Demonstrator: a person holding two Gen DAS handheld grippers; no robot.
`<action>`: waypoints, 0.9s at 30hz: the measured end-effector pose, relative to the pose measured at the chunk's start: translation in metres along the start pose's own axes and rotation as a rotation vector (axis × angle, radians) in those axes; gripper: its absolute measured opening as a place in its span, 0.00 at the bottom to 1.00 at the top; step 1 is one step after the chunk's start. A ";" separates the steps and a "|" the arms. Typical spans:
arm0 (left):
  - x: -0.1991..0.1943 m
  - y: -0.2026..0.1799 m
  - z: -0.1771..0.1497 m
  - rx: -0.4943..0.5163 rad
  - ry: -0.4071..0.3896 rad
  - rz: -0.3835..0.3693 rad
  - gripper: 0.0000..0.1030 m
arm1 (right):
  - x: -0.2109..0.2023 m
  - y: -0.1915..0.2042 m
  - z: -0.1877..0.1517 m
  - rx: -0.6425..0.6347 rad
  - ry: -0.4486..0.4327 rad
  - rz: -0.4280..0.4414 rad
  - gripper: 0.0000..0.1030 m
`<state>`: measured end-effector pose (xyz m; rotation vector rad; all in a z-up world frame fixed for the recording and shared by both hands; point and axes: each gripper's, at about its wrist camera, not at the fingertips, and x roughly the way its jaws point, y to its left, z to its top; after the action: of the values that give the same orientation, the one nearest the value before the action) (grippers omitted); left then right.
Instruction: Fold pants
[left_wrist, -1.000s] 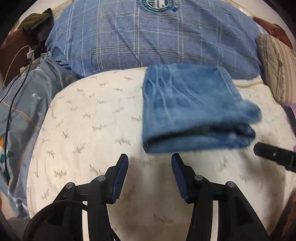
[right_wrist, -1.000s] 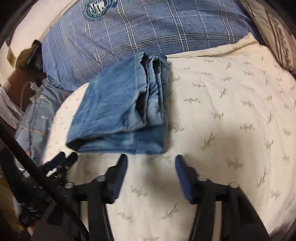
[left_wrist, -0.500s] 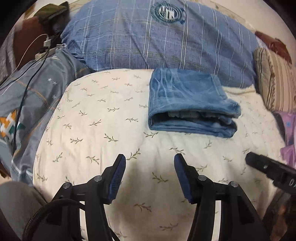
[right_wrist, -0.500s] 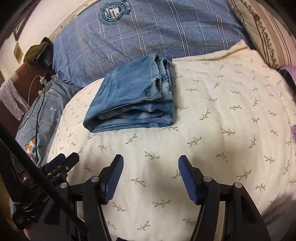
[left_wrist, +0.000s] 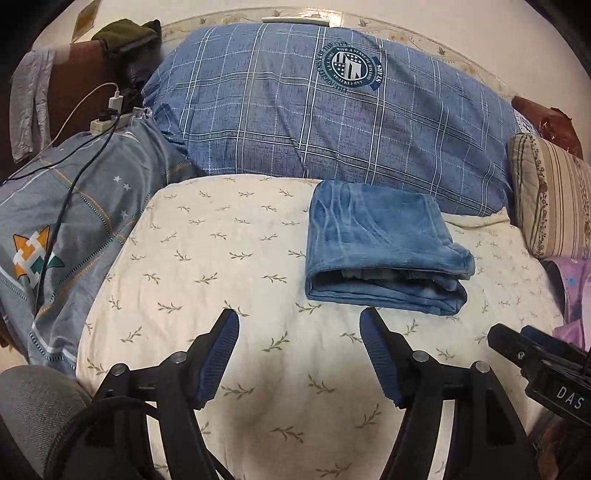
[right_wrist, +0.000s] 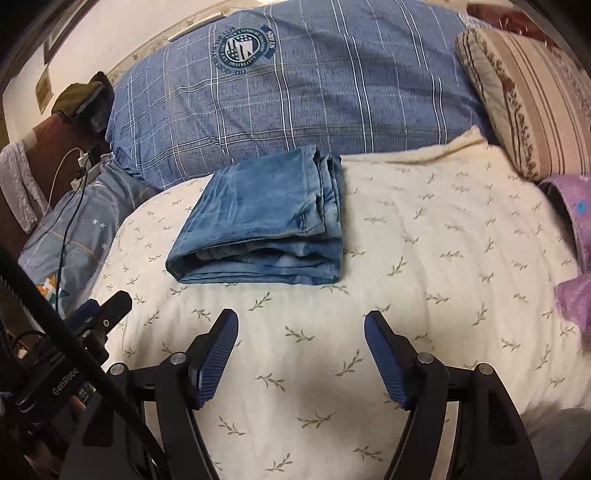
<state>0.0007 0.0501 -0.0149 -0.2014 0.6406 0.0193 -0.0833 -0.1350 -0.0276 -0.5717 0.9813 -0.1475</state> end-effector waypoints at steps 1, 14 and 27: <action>-0.001 -0.001 -0.001 0.009 -0.003 0.005 0.67 | -0.002 0.001 0.000 -0.009 -0.008 -0.009 0.70; -0.004 -0.006 0.001 0.048 -0.018 0.026 0.71 | -0.005 0.005 0.001 -0.041 -0.031 -0.034 0.71; -0.007 -0.010 0.000 0.065 -0.027 0.025 0.71 | -0.004 0.003 0.003 -0.041 -0.033 -0.044 0.71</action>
<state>-0.0043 0.0402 -0.0092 -0.1301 0.6158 0.0248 -0.0838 -0.1298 -0.0250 -0.6321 0.9424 -0.1566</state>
